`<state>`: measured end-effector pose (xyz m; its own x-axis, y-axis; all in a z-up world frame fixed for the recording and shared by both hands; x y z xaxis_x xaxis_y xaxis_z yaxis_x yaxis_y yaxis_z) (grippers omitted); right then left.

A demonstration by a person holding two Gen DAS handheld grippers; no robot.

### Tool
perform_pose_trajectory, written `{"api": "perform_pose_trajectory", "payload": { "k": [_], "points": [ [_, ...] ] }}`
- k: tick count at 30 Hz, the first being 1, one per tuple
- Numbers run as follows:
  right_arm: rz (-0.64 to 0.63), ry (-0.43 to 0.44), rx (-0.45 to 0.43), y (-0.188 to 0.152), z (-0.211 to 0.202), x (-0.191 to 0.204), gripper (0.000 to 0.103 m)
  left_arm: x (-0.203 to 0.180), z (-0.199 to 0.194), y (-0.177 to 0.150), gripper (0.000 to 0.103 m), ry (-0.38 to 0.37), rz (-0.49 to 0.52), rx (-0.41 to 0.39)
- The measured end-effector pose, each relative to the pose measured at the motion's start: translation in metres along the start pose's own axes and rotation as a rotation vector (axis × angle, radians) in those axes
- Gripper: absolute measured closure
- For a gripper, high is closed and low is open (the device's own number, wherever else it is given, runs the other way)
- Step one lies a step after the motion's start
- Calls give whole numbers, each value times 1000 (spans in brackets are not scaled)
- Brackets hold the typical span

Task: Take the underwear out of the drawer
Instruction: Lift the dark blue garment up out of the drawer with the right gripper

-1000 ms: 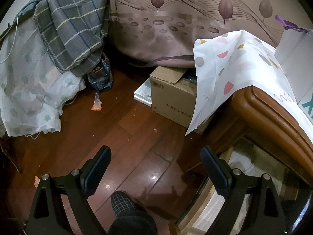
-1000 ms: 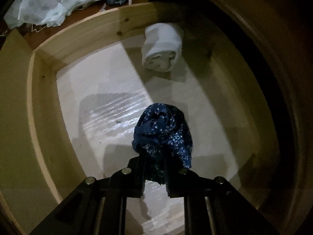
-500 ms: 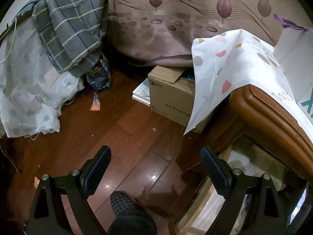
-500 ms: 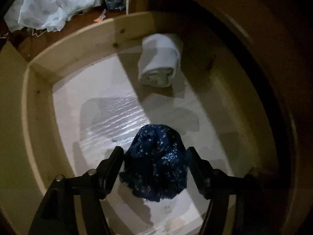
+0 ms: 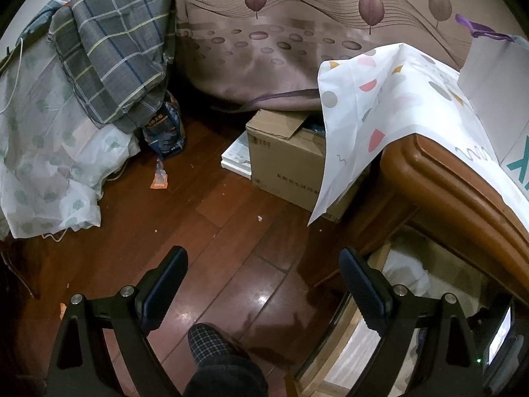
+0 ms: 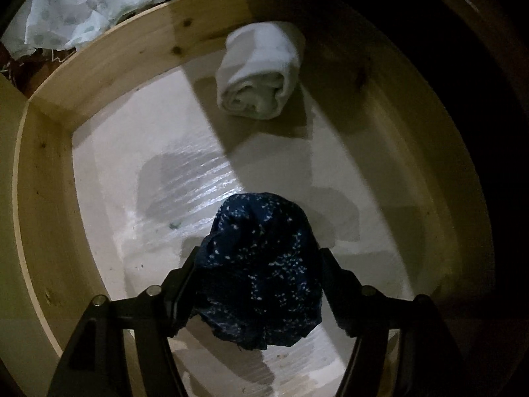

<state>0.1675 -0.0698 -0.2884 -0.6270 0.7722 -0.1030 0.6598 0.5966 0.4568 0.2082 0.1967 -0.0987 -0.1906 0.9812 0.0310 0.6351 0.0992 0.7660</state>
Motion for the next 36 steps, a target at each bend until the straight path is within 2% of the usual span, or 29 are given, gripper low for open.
{"api": "perform_pose_trajectory", "payload": {
  "k": [4, 7, 9, 10, 17, 19, 26, 30, 36],
  "points": [
    [78, 43, 19, -6, 0, -8, 34, -1, 1, 0, 12, 1, -2, 1],
    [77, 41, 26, -11, -2, -8, 35, -1, 2, -1, 12, -3, -5, 8],
    [75, 45, 28, -12, -4, -5, 53, -1, 1, -2, 12, -1, -7, 8],
    [70, 49, 31, -12, -6, -3, 58, -1, 2, -2, 12, -1, -7, 9],
    [30, 37, 68, -9, -5, 0, 72, -1, 6, -5, 12, -1, 13, 19],
    [8, 1, 61, -6, -11, 1, 72, -3, 7, -6, 12, -10, 8, 28],
    [57, -59, 5, -6, -51, 15, 72, -9, 10, -10, 12, -17, 13, 48],
    [124, -86, -50, -7, -81, 20, 72, -13, 9, -13, 12, -14, 29, 49],
    [313, -165, -150, -8, -127, 7, 72, -21, 7, -16, 12, -30, 52, 43]
  ]
}}
Point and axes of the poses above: each gripper's, at about its wrist camera, not at the fingertips, and z roughly the way its jaws point, x to its left, y to its top, the point moved 8 cm from there along z, roughly the way its jaws point, and after that the axes turned 14 degrees about -x, right-handed, at the moved point
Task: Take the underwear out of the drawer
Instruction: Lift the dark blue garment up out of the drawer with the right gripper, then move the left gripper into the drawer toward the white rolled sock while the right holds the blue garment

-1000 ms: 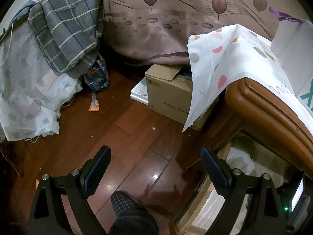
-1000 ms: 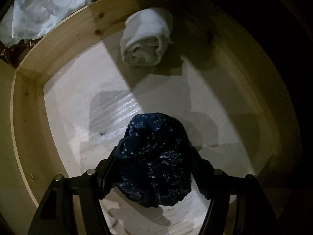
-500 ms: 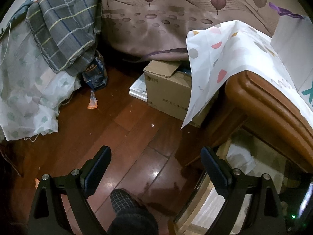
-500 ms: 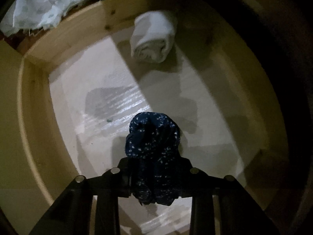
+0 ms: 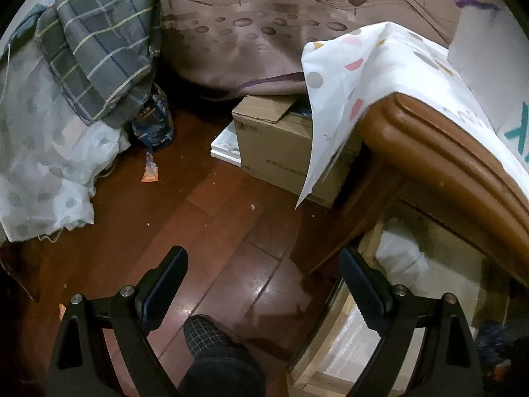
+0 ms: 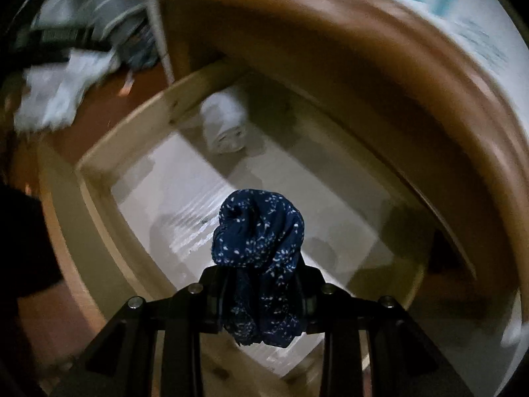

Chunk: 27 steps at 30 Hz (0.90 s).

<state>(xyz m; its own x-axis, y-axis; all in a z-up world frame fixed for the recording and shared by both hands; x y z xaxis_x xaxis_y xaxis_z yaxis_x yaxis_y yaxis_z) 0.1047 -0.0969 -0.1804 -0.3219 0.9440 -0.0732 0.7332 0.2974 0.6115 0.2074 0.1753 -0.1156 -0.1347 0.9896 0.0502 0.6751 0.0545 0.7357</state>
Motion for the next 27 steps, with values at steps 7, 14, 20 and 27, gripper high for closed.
{"api": "perform_pose_trajectory", "payload": {
  "k": [7, 14, 20, 27],
  "points": [
    [179, -151, -58, -28, -19, -24, 72, -12, -8, -1, 12, -21, 43, -36],
    [322, -244, -134, -47, -50, -57, 72, -14, -14, -8, 12, -46, 42, -34],
    [411, -344, -216, -54, -76, -87, 72, -16, -27, -11, 12, -61, 71, -59],
    [488, -425, -273, -70, -99, -121, 72, -15, -32, -32, 12, -77, 52, -5]
  ]
}}
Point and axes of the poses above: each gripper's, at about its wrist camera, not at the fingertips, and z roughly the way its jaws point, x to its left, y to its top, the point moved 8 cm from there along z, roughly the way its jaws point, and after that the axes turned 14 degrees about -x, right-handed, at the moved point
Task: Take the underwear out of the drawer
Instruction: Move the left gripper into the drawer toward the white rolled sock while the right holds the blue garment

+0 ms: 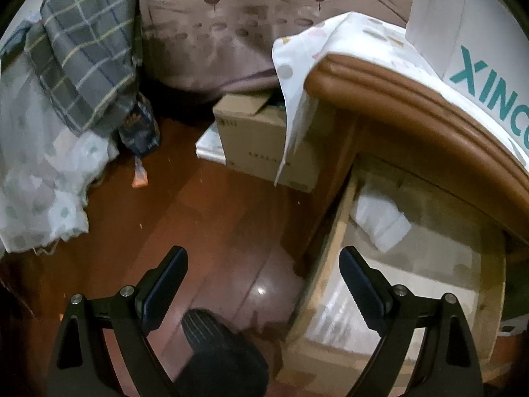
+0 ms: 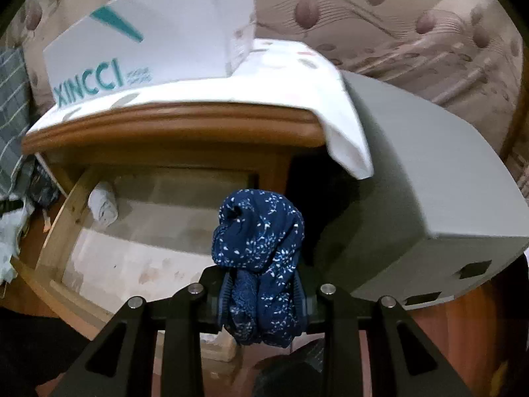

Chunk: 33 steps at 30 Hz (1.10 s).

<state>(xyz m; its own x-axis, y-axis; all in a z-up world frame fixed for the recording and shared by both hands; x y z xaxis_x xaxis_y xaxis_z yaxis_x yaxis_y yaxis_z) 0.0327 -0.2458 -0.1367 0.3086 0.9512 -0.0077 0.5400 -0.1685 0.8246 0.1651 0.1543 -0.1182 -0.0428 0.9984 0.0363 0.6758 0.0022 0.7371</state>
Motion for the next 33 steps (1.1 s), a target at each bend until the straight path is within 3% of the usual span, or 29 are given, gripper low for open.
{"api": "perform_pose_trajectory", "payload": {
  "k": [7, 15, 19, 26, 30, 33],
  "points": [
    [114, -79, -59, 11, -8, -41, 72, -29, -26, -10, 11, -60, 55, -38],
    [181, -105, -101, 20, -15, -59, 72, -84, -27, -24, 10, -152, 92, 10],
    [179, -143, -127, 26, -19, -66, 72, -102, -6, -33, 10, -150, 25, 69],
    [262, -130, -110, 23, -16, -82, 72, -114, 24, -44, 10, -171, -249, 168],
    [274, -125, -107, 23, -15, -84, 72, -123, 38, -42, 11, -166, -245, 188],
    [274, -116, -102, 23, -14, -83, 72, -131, 45, -43, 13, -135, -130, 193]
  ]
}}
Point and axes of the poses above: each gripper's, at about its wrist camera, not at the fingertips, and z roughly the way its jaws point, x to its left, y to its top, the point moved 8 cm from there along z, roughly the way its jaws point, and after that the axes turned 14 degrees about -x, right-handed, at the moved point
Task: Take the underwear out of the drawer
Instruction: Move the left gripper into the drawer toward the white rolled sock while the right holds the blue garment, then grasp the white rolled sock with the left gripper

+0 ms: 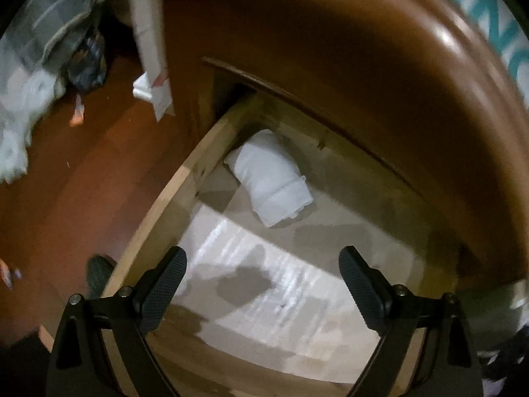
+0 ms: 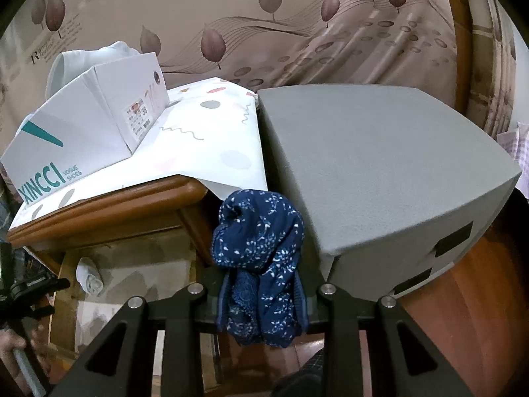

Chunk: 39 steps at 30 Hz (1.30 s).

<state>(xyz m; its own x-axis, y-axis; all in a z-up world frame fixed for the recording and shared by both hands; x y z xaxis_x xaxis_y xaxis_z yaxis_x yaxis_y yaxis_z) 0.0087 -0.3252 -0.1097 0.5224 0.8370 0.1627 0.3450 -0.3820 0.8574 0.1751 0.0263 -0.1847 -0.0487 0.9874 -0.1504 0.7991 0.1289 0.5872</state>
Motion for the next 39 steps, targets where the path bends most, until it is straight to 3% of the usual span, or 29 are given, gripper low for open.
{"api": "perform_pose_trajectory", "payload": {
  "k": [3, 5, 7, 11, 13, 14, 18, 25, 30, 35, 39],
  "points": [
    [8, 10, 10, -1, 1, 1, 72, -11, 5, -3, 15, 13, 184, 11],
    [17, 17, 16, -2, 2, 1, 72, -20, 5, -3, 15, -10, 252, 6],
    [26, 26, 22, -2, 3, 1, 72, -24, 5, -3, 17, 23, 313, -16],
    [50, 33, 25, -2, 3, -1, 72, -31, 9, -13, 17, 64, 440, 20],
    [44, 29, 13, -1, 1, -1, 72, -36, 9, -17, 18, 91, 575, 17],
    [36, 25, 11, -1, 1, -1, 72, -40, 8, -20, 18, 113, 696, 0],
    [48, 30, 20, -1, 1, -2, 72, -44, -1, -23, 18, 192, 1079, -131],
    [40, 34, 29, -1, 2, 1, 72, -44, -2, -28, 22, 206, 1579, -329],
    [36, 32, 32, -2, 4, 1, 72, -43, 10, -25, 42, 202, 1765, -356],
    [37, 37, 36, -2, 4, 2, 72, -41, 23, -31, 44, 233, 2003, -410],
    [38, 37, 38, -3, 4, 2, 72, -38, 40, -39, 47, 214, 2121, -377]
  ]
}}
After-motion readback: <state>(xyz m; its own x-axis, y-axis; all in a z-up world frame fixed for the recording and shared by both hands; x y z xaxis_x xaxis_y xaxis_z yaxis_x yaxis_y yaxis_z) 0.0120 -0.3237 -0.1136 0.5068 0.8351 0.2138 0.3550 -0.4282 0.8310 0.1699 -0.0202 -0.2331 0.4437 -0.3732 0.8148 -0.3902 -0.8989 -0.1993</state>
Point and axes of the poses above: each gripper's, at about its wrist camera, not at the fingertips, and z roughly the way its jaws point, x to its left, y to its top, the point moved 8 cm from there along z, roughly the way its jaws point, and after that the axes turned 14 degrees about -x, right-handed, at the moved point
